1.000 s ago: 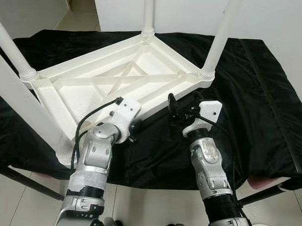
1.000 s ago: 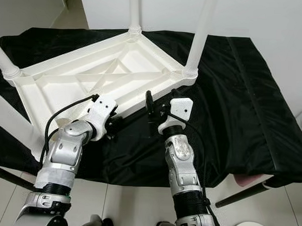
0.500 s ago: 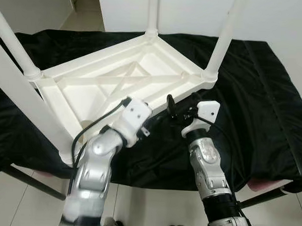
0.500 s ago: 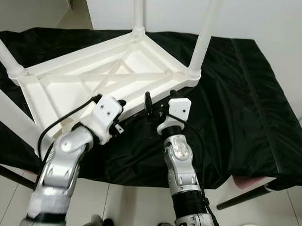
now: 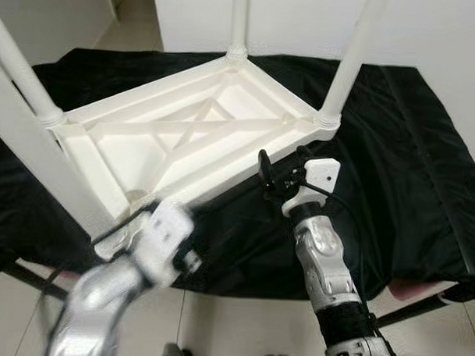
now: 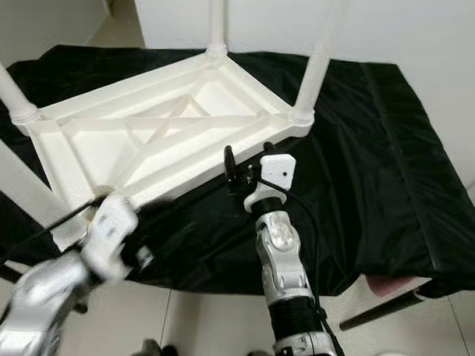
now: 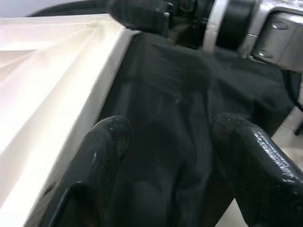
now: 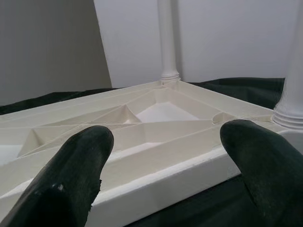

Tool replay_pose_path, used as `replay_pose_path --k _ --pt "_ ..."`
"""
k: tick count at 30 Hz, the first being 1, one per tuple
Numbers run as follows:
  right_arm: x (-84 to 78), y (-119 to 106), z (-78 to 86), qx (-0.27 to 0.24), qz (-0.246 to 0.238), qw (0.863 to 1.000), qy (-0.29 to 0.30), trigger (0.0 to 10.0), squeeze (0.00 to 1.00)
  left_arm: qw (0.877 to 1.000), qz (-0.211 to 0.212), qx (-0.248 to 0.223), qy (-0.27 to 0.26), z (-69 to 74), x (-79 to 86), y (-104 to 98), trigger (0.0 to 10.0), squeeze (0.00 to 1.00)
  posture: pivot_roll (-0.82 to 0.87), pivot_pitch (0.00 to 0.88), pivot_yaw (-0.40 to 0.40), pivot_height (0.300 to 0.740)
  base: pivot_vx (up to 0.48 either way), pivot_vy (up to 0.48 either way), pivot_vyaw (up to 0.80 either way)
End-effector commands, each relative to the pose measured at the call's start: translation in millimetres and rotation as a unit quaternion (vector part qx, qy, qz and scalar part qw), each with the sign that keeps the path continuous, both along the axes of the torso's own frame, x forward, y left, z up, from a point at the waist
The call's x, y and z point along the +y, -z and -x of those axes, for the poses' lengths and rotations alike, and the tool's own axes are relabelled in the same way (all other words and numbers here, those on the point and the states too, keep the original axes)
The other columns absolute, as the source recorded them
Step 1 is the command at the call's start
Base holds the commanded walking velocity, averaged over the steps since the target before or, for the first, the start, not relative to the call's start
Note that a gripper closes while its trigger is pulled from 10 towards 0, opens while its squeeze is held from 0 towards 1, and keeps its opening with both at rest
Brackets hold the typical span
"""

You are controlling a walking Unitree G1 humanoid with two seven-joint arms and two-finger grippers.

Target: Building children table

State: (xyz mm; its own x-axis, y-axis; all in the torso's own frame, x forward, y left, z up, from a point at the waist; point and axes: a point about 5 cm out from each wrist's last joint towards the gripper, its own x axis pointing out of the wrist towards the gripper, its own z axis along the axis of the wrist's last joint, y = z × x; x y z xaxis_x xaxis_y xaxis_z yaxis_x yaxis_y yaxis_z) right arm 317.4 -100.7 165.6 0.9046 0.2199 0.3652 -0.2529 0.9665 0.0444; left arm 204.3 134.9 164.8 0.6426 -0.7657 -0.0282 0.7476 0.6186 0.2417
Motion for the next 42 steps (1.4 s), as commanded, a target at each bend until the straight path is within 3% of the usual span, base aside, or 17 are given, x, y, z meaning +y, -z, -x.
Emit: replay_pose_path --k 1,14,16,20,24,28,29,31,32,35,36,39,42 --pt "4.5 -1 -2.9 -0.001 -0.004 1.0 -0.01 10.0 0.0 1.0 0.001 -0.012 0.02 2.0 -2.8 -7 10.0 0.0 -0.03 0.048 0.03 0.74 0.0 0.0 0.0" --pt "-3.3 -16 -20.7 -0.017 -0.006 1.0 0.005 10.0 0.0 0.999 -0.009 -0.039 -0.004 -9.1 -2.4 -13 10.0 0.0 0.0 0.052 0.01 0.74 0.0 0.0 0.0" --pt "-4.5 -14 -21.3 -0.014 -0.004 1.0 0.006 10.0 0.0 0.999 -0.005 -0.037 -0.008 -6.4 0.3 -15 10.0 0.0 -0.01 0.077 0.008 0.74 0.0 0.0 0.0" --pt "-4.4 -15 -22.3 -0.018 -0.001 1.0 0.006 10.0 0.0 1.0 -0.014 -0.024 0.004 12.2 11.4 -18 10.0 0.0 -0.01 0.084 0.032 0.74 0.0 0.0 0.0" --pt "-7.9 -15 -22.6 -0.02 -0.002 1.0 0.014 10.0 0.0 0.996 -0.069 0.032 0.045 27.1 22.0 -10 10.0 0.0 -0.02 0.089 0.047 0.74 0.0 0.0 0.0" --pt "-15.3 -12 -22.6 -0.019 0.0 0.999 0.026 10.0 0.0 0.991 -0.115 0.071 0.011 30.3 48.5 0 10.0 0.0 -0.01 0.095 0.05 0.74 0.0 0.0 0.0" --pt "-15.3 -12 -22.6 -0.019 0.0 0.999 0.026 10.0 0.0 0.991 -0.115 0.071 0.011 30.3 48.5 0 10.0 0.0 -0.01 0.095 0.05 0.74 0.0 0.0 0.0" --pt "-16.9 -12 -23.3 -0.019 0.0 0.999 0.029 10.0 0.0 0.986 -0.137 0.092 -0.016 32.4 69.8 3 10.0 0.0 -0.01 0.096 0.058 0.74 0.0 0.0 0.0" --pt "-16.9 -12 -23.3 -0.019 0.0 0.999 0.029 10.0 0.0 0.986 -0.137 0.092 -0.016 32.4 69.8 3 10.0 0.0 -0.01 0.096 0.058 0.74 0.0 0.0 0.0" --pt "-16.4 -11 -23.4 -0.018 -0.004 0.999 0.031 10.0 0.0 0.98 -0.161 0.105 -0.056 36.1 98.4 -1 10.0 0.0 0.0 0.114 0.058 0.74 0.0 0.0 0.0" --pt "-16.4 -11 -23.4 -0.018 -0.004 0.999 0.031 10.0 0.0 0.98 -0.161 0.105 -0.056 36.1 98.4 -1 10.0 0.0 0.0 0.114 0.058 0.74 0.0 0.0 0.0" --pt "-12.9 -9 -22.1 -0.016 -0.005 1.0 0.026 10.0 0.0 0.971 -0.187 0.113 -0.094 39.7 123.9 -9 10.0 0.0 0.01 0.12 0.053 0.74 0.0 0.0 0.0" --pt "-9.3 -7 -20.8 -0.014 -0.005 1.0 0.02 10.0 0.0 0.965 -0.206 0.118 -0.112 39.1 138.2 -13 10.0 0.0 0.01 0.121 0.054 0.74 0.0 0.0 0.0"
